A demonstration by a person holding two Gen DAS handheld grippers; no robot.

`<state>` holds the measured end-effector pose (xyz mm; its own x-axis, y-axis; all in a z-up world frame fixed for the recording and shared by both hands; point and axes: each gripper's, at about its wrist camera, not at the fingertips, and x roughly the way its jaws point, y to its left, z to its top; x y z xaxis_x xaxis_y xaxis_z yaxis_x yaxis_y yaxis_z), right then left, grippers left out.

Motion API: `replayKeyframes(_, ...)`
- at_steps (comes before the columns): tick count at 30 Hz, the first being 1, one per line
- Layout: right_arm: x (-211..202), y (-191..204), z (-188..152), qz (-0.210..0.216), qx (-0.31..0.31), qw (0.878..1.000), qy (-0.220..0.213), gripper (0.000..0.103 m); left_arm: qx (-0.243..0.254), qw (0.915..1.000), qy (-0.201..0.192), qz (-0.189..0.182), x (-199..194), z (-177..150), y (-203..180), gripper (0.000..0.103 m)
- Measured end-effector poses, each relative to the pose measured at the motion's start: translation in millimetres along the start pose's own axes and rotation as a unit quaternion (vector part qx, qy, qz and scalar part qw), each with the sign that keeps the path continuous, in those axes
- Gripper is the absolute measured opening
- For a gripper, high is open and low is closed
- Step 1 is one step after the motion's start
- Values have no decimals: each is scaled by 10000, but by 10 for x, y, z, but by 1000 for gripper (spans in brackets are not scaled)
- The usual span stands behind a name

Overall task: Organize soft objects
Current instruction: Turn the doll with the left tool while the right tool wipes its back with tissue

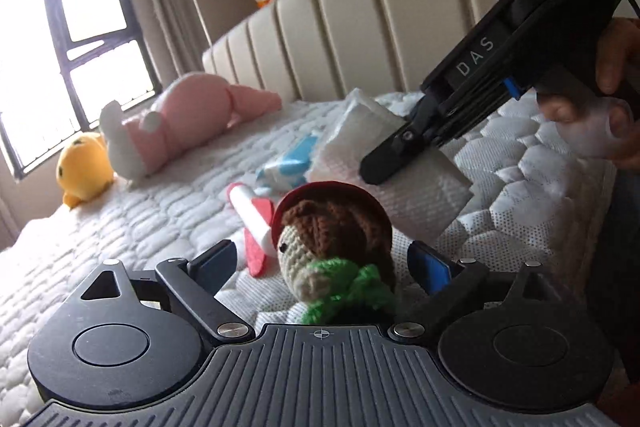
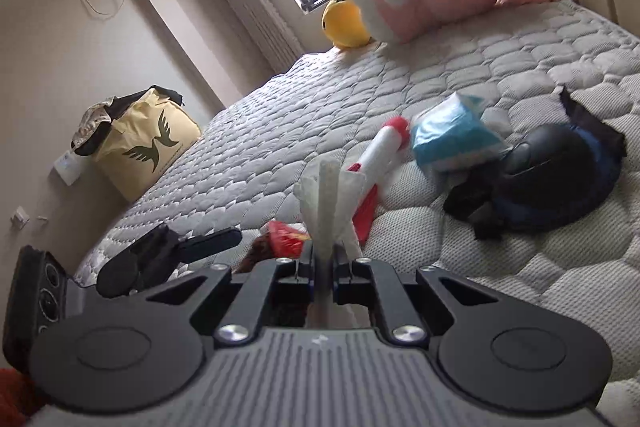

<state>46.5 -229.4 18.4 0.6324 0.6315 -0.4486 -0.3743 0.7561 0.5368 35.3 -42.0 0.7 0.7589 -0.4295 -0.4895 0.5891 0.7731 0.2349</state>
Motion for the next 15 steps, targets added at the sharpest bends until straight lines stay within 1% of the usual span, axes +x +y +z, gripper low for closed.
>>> replayKeyframes(1, 8, 8, -13, 16, 0, 10000, 9, 9, -2, 10000, 31, -20, 4, 11, -1, 63)
replayKeyframes(3, -14, -6, -23, 10, 21, 10000, -9, 9, -11, 10000, 74, -19, 7, 31, 12, 62)
replayKeyframes(7, -100, -44, 11, -98, 63, 9999, -105, 9, -76, 9992, -29, 401, -51, 58, 205, 61)
replayKeyframes(8, -114, -51, 18, -125, 66, 9998, -123, 9, 24, 9981, -50, 607, -62, 67, 247, 61)
replayKeyframes(9, -128, -58, 24, -153, 68, 9998, -141, 9, 401, 9938, -49, 1034, -58, 74, 269, 61)
replayKeyframes(10, -120, -58, 30, -168, 69, 9997, -140, 9, 848, 9854, -19, 1475, -27, 61, 276, 61)
replayKeyframes(11, -92, -71, 45, -174, 70, 9997, -127, 9, 1240, 9752, 46, 1831, 25, 25, 285, 61)
replayKeyframes(12, -62, -68, 51, -181, 70, 9998, -110, 9, 1545, 9657, 146, 2080, 90, -25, 305, 62)
replayKeyframes(13, -30, -43, 57, -181, 44, 9998, -91, 9, 1695, 9601, 253, 2211, 142, -67, 332, 62)
replayKeyframes(15, 36, 19, 73, -176, -27, 9998, -54, 9, 1367, 9691, 494, 1991, 191, -119, 414, 65)
